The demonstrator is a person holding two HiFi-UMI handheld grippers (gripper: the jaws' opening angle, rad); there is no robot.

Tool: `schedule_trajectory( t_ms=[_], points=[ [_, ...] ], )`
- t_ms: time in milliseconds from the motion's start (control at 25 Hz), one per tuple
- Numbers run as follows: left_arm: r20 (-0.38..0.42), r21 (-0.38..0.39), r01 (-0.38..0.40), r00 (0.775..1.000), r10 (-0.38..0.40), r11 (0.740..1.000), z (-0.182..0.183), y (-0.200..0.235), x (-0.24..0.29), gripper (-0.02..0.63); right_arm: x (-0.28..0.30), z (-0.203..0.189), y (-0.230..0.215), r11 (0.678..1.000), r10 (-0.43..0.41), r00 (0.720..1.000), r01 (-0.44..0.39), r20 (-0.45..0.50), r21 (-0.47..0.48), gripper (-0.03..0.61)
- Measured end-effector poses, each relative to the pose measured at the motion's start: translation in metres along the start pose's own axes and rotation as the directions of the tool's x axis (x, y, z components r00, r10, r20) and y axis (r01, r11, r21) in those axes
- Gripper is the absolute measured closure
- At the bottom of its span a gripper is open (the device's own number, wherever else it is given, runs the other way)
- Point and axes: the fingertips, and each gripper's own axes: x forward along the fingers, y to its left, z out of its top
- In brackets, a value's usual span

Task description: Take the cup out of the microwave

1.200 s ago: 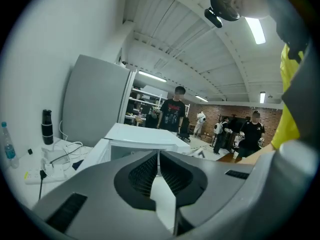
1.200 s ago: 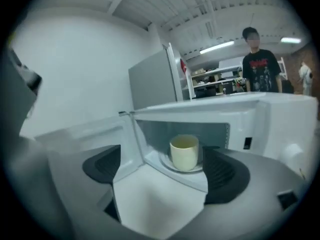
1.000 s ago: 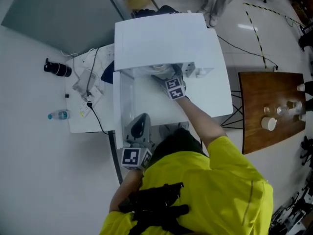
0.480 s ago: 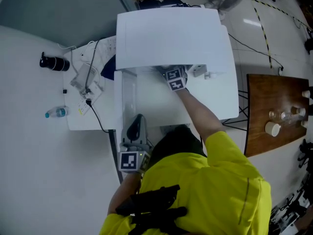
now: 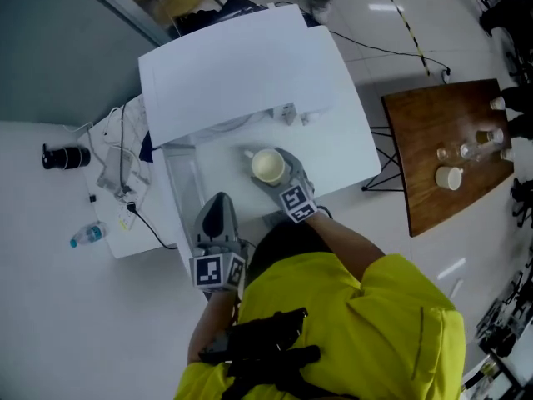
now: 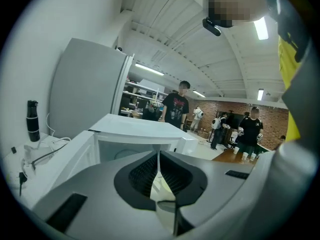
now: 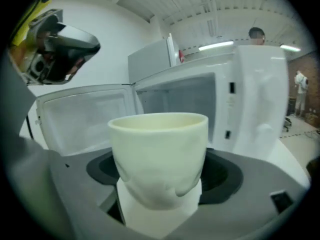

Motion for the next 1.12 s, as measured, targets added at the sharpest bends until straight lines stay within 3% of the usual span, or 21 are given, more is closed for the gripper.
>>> schedule_trajectory(
  t_ms=[120,240,400,520,680,1040,1120],
  points=[
    [-0.007,0.01,0.052,0.999,-0.052,0.999,-0.001,-0.02,0.016,0.6,-0.054,-0.054,-0.051,0.991,-0.116,0.99,0.121,-0.08,0.049,0.123],
    [-0.039,0.036,0.105,0.994,-0.104,0.994,-0.007,-0.038,0.028,0.6,-0.092,-0.087,-0.13,0.963,-0.254,0.961,0.262,-0.112,0.068,0.123],
    [-0.056,0.052,0.144,0.988,-0.141,0.988,-0.013,-0.06,0.04,0.6,-0.108,-0.09,-0.227,0.928,-0.362,0.927,0.369,-0.102,0.06,0.123],
    [-0.076,0.052,0.166,0.984,-0.162,0.985,-0.016,-0.073,0.041,0.6,-0.104,-0.085,-0.266,0.91,-0.402,0.911,0.409,-0.096,0.073,0.123],
    [-0.08,0.054,0.165,0.984,-0.16,0.985,-0.015,-0.078,0.039,0.6,-0.097,-0.089,-0.286,0.903,-0.412,0.904,0.421,-0.113,0.08,0.123],
    [-0.08,0.05,0.116,0.991,-0.111,0.992,-0.016,-0.067,0.034,0.6,-0.091,-0.104,-0.279,0.895,-0.417,0.899,0.432,-0.134,0.111,0.115],
    [-0.069,0.045,0.115,0.991,-0.112,0.992,-0.014,-0.066,0.033,0.6,-0.093,-0.106,-0.279,0.892,-0.424,0.893,0.44,-0.151,0.1,0.069]
  ],
)
